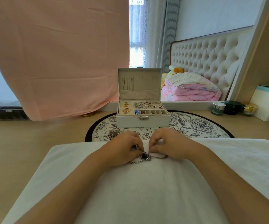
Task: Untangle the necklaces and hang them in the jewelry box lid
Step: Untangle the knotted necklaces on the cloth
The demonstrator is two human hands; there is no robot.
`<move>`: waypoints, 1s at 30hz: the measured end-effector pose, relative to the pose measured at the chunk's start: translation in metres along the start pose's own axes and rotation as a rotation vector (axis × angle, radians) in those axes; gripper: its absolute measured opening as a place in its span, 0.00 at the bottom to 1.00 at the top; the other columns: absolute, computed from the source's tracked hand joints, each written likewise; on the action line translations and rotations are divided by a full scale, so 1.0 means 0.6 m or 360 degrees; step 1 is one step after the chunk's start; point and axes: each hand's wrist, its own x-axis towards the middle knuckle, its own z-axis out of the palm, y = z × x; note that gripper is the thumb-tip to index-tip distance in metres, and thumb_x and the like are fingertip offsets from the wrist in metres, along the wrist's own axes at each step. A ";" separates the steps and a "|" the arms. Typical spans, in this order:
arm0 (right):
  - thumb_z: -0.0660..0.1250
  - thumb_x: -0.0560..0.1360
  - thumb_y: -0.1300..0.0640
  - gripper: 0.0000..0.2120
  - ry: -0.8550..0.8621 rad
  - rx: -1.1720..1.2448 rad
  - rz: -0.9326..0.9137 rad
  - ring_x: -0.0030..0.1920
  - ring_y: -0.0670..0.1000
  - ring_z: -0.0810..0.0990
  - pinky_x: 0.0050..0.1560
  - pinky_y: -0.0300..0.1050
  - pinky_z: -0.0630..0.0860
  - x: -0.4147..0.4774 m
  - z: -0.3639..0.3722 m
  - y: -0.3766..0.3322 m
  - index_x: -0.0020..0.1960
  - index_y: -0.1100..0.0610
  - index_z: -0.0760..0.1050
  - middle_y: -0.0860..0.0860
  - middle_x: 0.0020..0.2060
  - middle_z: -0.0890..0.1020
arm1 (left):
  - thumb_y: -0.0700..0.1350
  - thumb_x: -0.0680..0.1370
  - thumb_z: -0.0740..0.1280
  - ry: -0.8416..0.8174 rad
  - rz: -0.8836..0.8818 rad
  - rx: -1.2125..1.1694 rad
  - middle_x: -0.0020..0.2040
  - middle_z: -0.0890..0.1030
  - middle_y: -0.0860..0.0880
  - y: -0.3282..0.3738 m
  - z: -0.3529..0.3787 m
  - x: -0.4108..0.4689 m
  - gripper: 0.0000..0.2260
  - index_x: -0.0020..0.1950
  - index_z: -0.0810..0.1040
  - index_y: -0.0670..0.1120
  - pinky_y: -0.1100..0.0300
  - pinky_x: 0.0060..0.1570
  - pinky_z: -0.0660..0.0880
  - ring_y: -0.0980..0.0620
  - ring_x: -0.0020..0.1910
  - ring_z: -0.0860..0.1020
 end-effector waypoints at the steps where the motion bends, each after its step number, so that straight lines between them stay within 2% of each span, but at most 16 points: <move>1: 0.72 0.76 0.52 0.03 0.0032 0.0038 0.0025 0.49 0.42 0.80 0.56 0.43 0.77 0.000 0.000 0.002 0.44 0.45 0.82 0.42 0.47 0.83 | 0.46 0.78 0.71 0.0051 -0.0045 -0.0068 0.50 0.80 0.57 0.000 0.000 0.000 0.03 0.48 0.84 0.54 0.58 0.55 0.76 0.61 0.51 0.76; 2: 0.69 0.78 0.53 0.04 0.0057 0.0154 0.0055 0.50 0.44 0.81 0.57 0.47 0.78 0.000 -0.001 0.003 0.45 0.46 0.80 0.44 0.46 0.84 | 0.45 0.79 0.69 0.0105 -0.0118 -0.0169 0.48 0.81 0.57 0.002 -0.001 -0.001 0.04 0.47 0.82 0.54 0.58 0.53 0.77 0.61 0.49 0.77; 4: 0.62 0.83 0.57 0.06 0.0068 0.0626 0.0088 0.48 0.50 0.83 0.56 0.48 0.79 -0.003 -0.003 0.000 0.47 0.53 0.75 0.51 0.45 0.86 | 0.43 0.81 0.66 0.0220 -0.0292 -0.0567 0.44 0.82 0.54 0.008 -0.001 -0.002 0.05 0.47 0.78 0.52 0.58 0.48 0.78 0.56 0.43 0.79; 6: 0.56 0.85 0.59 0.08 0.0024 0.1051 0.0101 0.41 0.56 0.83 0.47 0.46 0.80 -0.006 -0.003 -0.010 0.49 0.58 0.70 0.59 0.43 0.86 | 0.40 0.83 0.62 0.0325 -0.0406 -0.1068 0.40 0.80 0.48 0.016 -0.001 -0.003 0.06 0.47 0.76 0.46 0.58 0.44 0.76 0.52 0.39 0.78; 9: 0.53 0.86 0.58 0.08 0.0044 0.1098 0.0111 0.28 0.53 0.73 0.31 0.43 0.72 -0.007 0.001 -0.018 0.51 0.57 0.68 0.59 0.37 0.83 | 0.39 0.84 0.60 0.0393 -0.0497 -0.1495 0.37 0.79 0.45 0.029 -0.002 -0.002 0.08 0.46 0.74 0.45 0.52 0.41 0.77 0.47 0.36 0.79; 12: 0.54 0.86 0.59 0.08 0.0107 0.1108 0.0139 0.23 0.44 0.64 0.25 0.38 0.62 -0.007 -0.002 -0.023 0.49 0.56 0.69 0.52 0.31 0.72 | 0.40 0.84 0.57 0.0387 -0.0534 -0.1380 0.32 0.76 0.46 0.036 -0.007 -0.005 0.09 0.45 0.71 0.46 0.61 0.28 0.69 0.51 0.30 0.74; 14: 0.55 0.85 0.61 0.08 0.0134 0.1101 0.0108 0.22 0.41 0.63 0.23 0.34 0.61 -0.008 -0.007 -0.025 0.49 0.57 0.70 0.47 0.28 0.69 | 0.40 0.83 0.59 0.0370 -0.0531 -0.1310 0.32 0.72 0.47 0.036 -0.007 -0.005 0.08 0.44 0.71 0.45 0.65 0.26 0.64 0.55 0.27 0.69; 16: 0.56 0.85 0.61 0.08 0.0181 0.1065 0.0073 0.23 0.40 0.65 0.24 0.33 0.62 -0.008 -0.007 -0.025 0.48 0.57 0.70 0.43 0.26 0.68 | 0.43 0.82 0.64 0.0345 -0.0483 -0.1246 0.31 0.72 0.46 0.034 -0.005 -0.005 0.09 0.43 0.70 0.45 0.66 0.27 0.64 0.55 0.27 0.67; 17: 0.56 0.85 0.61 0.08 0.0201 0.1054 0.0057 0.24 0.40 0.65 0.25 0.34 0.63 -0.007 -0.006 -0.025 0.48 0.56 0.71 0.42 0.26 0.68 | 0.46 0.81 0.67 0.0342 -0.0451 -0.1171 0.33 0.75 0.44 0.032 -0.003 -0.004 0.11 0.42 0.69 0.46 0.66 0.28 0.65 0.55 0.28 0.68; 19: 0.57 0.85 0.60 0.08 0.0225 0.1046 0.0040 0.25 0.41 0.65 0.25 0.34 0.63 -0.006 -0.005 -0.024 0.48 0.56 0.71 0.42 0.26 0.69 | 0.47 0.78 0.72 0.0359 -0.0408 -0.1045 0.40 0.83 0.44 0.028 0.001 -0.004 0.13 0.42 0.68 0.46 0.63 0.34 0.70 0.55 0.32 0.76; 21: 0.58 0.84 0.60 0.07 0.0226 0.1021 0.0010 0.26 0.42 0.66 0.26 0.33 0.63 -0.007 -0.005 -0.023 0.48 0.56 0.72 0.41 0.26 0.70 | 0.46 0.77 0.73 0.0356 -0.0386 -0.1039 0.44 0.85 0.46 0.026 -0.001 -0.002 0.08 0.47 0.74 0.47 0.60 0.38 0.73 0.52 0.38 0.79; 23: 0.59 0.84 0.61 0.07 0.0232 0.0984 -0.0054 0.27 0.45 0.65 0.26 0.34 0.63 -0.009 -0.005 -0.022 0.48 0.56 0.73 0.43 0.26 0.71 | 0.45 0.79 0.71 0.0293 -0.0385 -0.0969 0.42 0.85 0.51 0.020 -0.002 -0.001 0.05 0.54 0.81 0.52 0.60 0.38 0.75 0.54 0.37 0.77; 26: 0.61 0.83 0.60 0.06 0.0305 0.0808 -0.0087 0.28 0.46 0.66 0.27 0.35 0.64 -0.010 -0.005 -0.020 0.48 0.54 0.74 0.45 0.27 0.74 | 0.44 0.79 0.70 0.0224 -0.0376 -0.0805 0.36 0.82 0.59 0.017 -0.002 -0.002 0.05 0.51 0.84 0.53 0.64 0.39 0.73 0.60 0.35 0.75; 30: 0.66 0.80 0.62 0.05 0.0315 0.0727 -0.0114 0.27 0.39 0.72 0.28 0.31 0.67 -0.015 -0.012 -0.025 0.47 0.56 0.78 0.50 0.33 0.80 | 0.39 0.78 0.71 0.0392 -0.0338 -0.1031 0.41 0.84 0.48 0.022 -0.001 -0.003 0.04 0.48 0.82 0.48 0.60 0.39 0.75 0.55 0.37 0.78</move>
